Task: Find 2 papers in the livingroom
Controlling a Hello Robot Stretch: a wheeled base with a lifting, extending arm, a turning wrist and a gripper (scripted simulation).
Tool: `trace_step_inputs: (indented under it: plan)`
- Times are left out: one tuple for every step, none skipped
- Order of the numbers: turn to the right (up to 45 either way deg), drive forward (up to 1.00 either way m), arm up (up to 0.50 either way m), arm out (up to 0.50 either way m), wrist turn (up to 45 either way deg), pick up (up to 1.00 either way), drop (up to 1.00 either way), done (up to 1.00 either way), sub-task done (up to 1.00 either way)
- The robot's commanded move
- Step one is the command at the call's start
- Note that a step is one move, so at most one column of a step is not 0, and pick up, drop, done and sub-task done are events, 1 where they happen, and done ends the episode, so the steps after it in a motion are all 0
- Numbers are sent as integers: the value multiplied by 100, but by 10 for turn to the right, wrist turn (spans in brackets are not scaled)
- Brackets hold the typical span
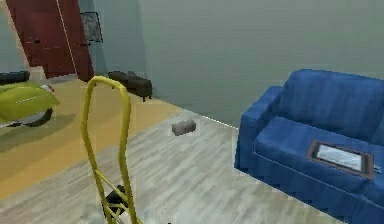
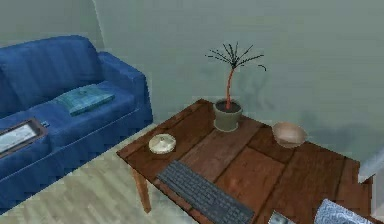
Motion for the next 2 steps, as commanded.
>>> trace_step_inputs:
  plan:
    - [0,20,0,0,0,0,0,0,0]
    - [450,0,0,0,0,0,0,0,0]
